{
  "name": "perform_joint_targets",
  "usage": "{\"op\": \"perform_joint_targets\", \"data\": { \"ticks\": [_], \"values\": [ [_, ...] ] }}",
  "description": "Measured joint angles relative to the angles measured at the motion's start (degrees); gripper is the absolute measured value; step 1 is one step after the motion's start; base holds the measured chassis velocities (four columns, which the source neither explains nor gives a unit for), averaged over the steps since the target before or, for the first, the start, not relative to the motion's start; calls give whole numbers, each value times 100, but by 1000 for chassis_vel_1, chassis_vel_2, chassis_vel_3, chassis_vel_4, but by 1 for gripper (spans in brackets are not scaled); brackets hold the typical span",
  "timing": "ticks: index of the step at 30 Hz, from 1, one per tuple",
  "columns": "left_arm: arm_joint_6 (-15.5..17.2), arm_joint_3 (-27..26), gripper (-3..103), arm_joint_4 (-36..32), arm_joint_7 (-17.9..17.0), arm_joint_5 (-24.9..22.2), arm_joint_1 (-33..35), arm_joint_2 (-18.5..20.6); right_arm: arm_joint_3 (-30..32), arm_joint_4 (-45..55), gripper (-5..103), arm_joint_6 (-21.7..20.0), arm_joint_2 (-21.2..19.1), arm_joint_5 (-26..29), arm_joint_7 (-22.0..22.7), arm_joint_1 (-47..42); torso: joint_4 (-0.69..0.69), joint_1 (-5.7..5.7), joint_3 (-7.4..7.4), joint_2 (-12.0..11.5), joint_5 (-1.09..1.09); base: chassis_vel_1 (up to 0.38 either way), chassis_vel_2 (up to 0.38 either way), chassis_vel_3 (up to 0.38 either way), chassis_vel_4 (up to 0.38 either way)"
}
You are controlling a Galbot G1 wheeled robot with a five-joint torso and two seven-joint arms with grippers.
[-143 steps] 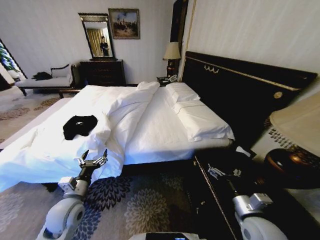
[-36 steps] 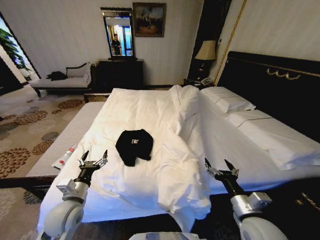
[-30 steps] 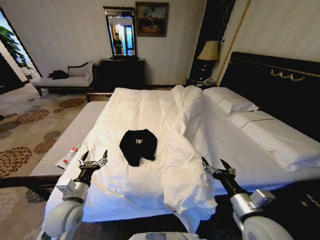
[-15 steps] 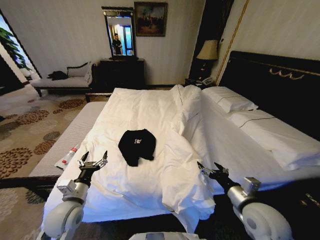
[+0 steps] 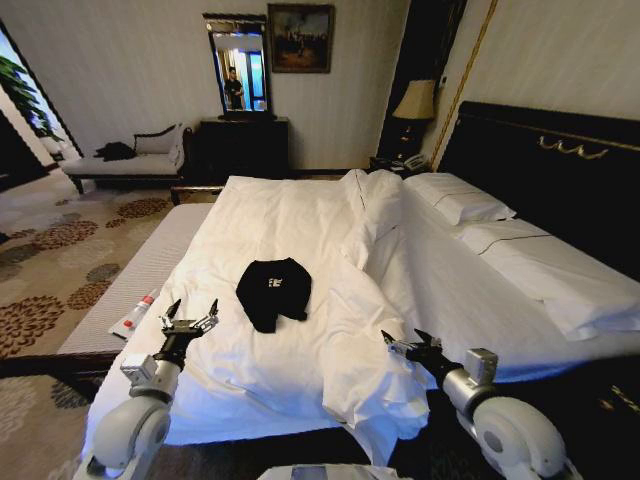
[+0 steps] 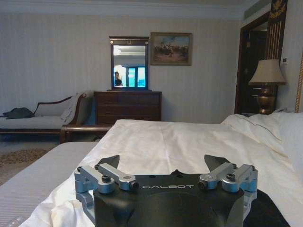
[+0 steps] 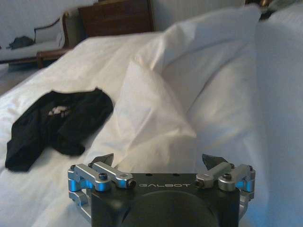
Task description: Fold the clothes on the bed.
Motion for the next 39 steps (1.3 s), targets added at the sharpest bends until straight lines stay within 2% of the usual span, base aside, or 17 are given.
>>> {"op": "perform_joint_targets", "data": {
  "ticks": [3,9,10,12,16,17,20,22,25,28,30,31,34,36,39],
  "values": [
    [0,13,100,-23,-2,8,23,-36,-96,-84,100,-101,-12,280,91,51,0,0,0,0,0,0,0,0,0],
    [-1,-44,100,-22,-9,-53,69,-66,-199,-155,103,-98,67,376,116,97,0,0,0,0,0,0,0,0,0],
    [-4,-68,100,-15,-8,-70,78,-69,-207,-169,99,-85,87,387,117,94,0,0,0,0,0,0,0,0,0],
    [-6,-81,100,-10,-6,-82,82,-75,-211,-184,99,-67,99,388,117,88,0,0,0,0,0,0,0,0,0],
    [-14,-66,100,5,-4,-86,81,-110,-210,-201,79,-36,157,387,124,44,0,0,0,0,0,0,0,0,0],
    [-14,-66,100,5,-4,-86,81,-110,-210,-201,79,-36,157,387,124,44,0,0,0,0,0,0,0,0,0],
    [-16,-17,100,13,-7,-66,59,-128,-198,-175,62,-28,182,386,127,13,0,0,0,0,0,0,0,0,0],
    [-16,-12,100,13,-9,-65,55,-129,-195,-171,62,-26,188,386,127,7,0,0,0,0,0,0,0,0,0],
    [-16,-10,100,28,-16,-62,42,-128,-192,-162,45,-18,221,380,127,0,0,0,0,0,0,0,0,0,0],
    [-16,-12,100,32,-16,-62,40,-126,-204,-162,41,-15,238,365,127,-3,0,0,0,0,0,0,0,0,0],
    [-16,-18,100,34,-17,-62,40,-127,-227,-162,29,-10,262,348,126,-7,0,0,0,0,0,0,0,0,0],
    [-16,-18,100,34,-17,-62,40,-127,-227,-162,29,-10,262,348,126,-7,0,0,0,0,0,0,0,0,0],
    [-17,-28,100,55,-17,-65,41,-138,-253,-162,14,-5,294,347,126,-8,0,0,0,0,0,0,0,0,0],
    [-19,-30,100,59,-17,-65,42,-140,-257,-162,14,-4,301,347,126,-8,0,0,0,0,0,0,0,0,0],
    [-25,-33,100,98,-17,-67,39,-144,-253,-145,1,0,336,353,125,-30,0,0,0,0,0,0,0,0,0]
  ]
}}
